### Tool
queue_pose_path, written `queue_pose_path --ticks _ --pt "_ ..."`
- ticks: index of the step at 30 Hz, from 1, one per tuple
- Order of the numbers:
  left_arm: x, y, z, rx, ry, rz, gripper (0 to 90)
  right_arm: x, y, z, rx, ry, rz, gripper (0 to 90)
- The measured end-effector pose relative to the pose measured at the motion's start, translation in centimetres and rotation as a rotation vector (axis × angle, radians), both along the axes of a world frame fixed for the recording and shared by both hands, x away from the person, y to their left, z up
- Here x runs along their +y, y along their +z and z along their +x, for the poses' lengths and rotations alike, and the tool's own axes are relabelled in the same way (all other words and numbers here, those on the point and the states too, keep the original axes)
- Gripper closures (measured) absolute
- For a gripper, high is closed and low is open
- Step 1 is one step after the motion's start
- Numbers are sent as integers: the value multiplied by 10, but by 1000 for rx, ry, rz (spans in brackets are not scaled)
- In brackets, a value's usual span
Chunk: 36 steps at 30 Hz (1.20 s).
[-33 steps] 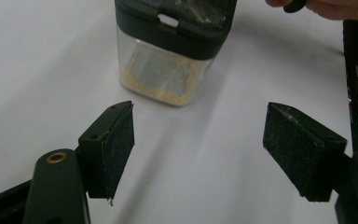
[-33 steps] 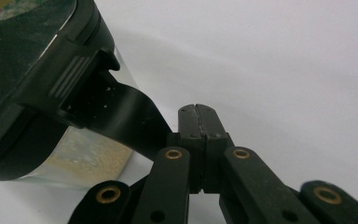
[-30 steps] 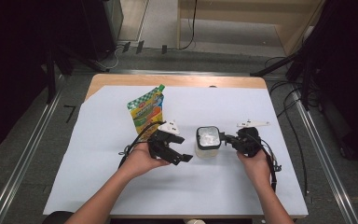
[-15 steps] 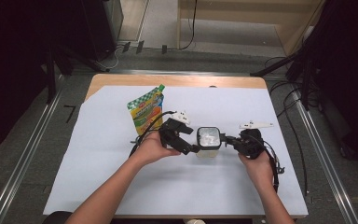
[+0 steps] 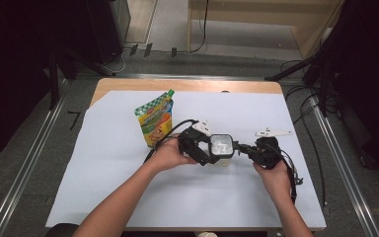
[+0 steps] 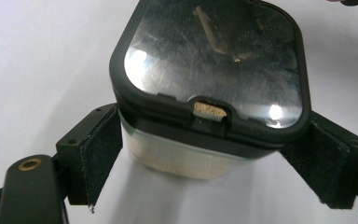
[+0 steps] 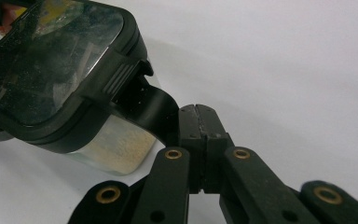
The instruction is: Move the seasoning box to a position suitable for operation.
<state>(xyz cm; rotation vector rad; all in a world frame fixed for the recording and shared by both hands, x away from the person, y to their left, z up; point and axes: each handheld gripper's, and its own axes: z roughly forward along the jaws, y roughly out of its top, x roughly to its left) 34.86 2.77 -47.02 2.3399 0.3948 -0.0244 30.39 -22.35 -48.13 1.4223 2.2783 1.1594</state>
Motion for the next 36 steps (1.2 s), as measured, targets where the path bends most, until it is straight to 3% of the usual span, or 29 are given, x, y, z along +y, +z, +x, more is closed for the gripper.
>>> queue_pose_path --ticks 5,9,15,20,36 --pt "-2 5 -1 -22 0 -7 150 0 0 0 -2 1 5 900" --pt "-4 8 -1 -36 -9 15 155 0 -1 0 -2 1 4 900" --pt "-2 12 0 -22 -13 7 157 0 0 0 0 -2 1 900" --pt "-3 14 0 -22 -22 28 159 0 0 0 -1 -2 1 900" --pt "-2 17 0 -23 -26 9 166 1 0 1 -1 -1 0 900"
